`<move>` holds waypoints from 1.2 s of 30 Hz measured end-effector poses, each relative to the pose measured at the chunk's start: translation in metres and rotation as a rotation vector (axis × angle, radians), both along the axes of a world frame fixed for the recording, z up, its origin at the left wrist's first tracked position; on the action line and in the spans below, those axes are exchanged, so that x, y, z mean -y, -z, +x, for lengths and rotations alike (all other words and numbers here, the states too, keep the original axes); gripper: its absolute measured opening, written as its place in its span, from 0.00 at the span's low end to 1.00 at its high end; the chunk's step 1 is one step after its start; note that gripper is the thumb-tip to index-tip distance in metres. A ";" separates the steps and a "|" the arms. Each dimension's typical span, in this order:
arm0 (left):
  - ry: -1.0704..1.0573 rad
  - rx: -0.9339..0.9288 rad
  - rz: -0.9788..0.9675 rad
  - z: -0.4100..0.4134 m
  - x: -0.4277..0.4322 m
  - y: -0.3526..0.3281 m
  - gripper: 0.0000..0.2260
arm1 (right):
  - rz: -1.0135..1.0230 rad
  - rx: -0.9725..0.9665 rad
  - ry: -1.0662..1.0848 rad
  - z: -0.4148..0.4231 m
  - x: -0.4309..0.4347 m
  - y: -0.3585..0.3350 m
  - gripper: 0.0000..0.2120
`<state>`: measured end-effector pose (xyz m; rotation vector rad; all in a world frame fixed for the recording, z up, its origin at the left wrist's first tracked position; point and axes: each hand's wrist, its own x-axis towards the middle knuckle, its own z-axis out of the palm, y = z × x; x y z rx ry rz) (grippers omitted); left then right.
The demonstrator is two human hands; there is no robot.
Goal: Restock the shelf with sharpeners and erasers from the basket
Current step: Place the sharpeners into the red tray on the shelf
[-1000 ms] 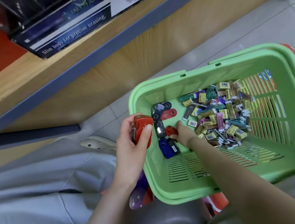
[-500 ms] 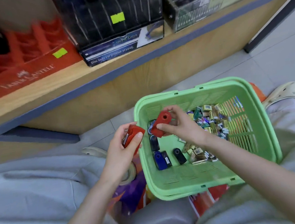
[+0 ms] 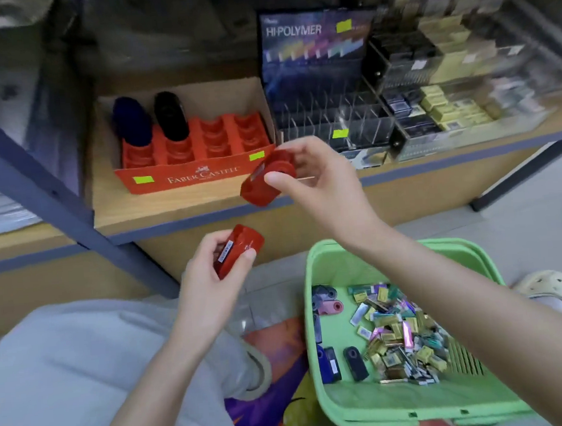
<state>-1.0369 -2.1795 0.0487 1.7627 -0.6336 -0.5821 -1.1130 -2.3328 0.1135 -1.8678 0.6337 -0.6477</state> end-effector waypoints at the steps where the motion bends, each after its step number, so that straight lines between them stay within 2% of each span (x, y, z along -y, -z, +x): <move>1: -0.027 0.016 -0.024 0.009 -0.001 -0.004 0.09 | -0.047 0.022 0.022 0.015 0.000 -0.007 0.12; 7: -0.064 0.188 -0.122 0.057 0.000 -0.033 0.15 | -0.282 0.071 0.168 0.087 0.017 -0.028 0.14; 10: -0.081 0.225 -0.122 0.070 0.002 -0.038 0.12 | -0.379 -0.032 0.156 0.112 0.031 -0.021 0.14; 15: -0.109 0.185 -0.124 0.079 0.002 -0.032 0.09 | -0.460 -0.164 0.107 0.134 0.047 -0.008 0.16; 19: -0.160 0.137 -0.119 0.079 0.002 -0.027 0.09 | -0.569 -0.251 -0.031 0.142 0.052 -0.013 0.17; 23: -0.182 0.115 -0.163 0.079 0.007 -0.031 0.09 | -0.685 -0.499 -0.168 0.149 0.056 -0.021 0.21; 29: -0.175 0.104 -0.175 0.083 0.011 -0.030 0.09 | -0.741 -0.602 -0.201 0.151 0.053 -0.024 0.22; 31: -0.162 0.118 -0.163 0.085 0.012 -0.028 0.10 | -0.880 -0.671 -0.180 0.147 0.048 -0.023 0.22; 33: -0.150 0.120 -0.152 0.085 0.011 -0.027 0.10 | -0.966 -0.559 -0.141 0.137 0.037 -0.020 0.21; 34: -0.147 0.105 -0.155 0.086 0.010 -0.026 0.10 | -0.907 -0.457 -0.131 0.130 0.028 -0.019 0.19; 36: -0.137 0.044 -0.186 0.085 0.009 -0.027 0.10 | -0.634 -0.305 -0.200 0.111 0.005 -0.018 0.16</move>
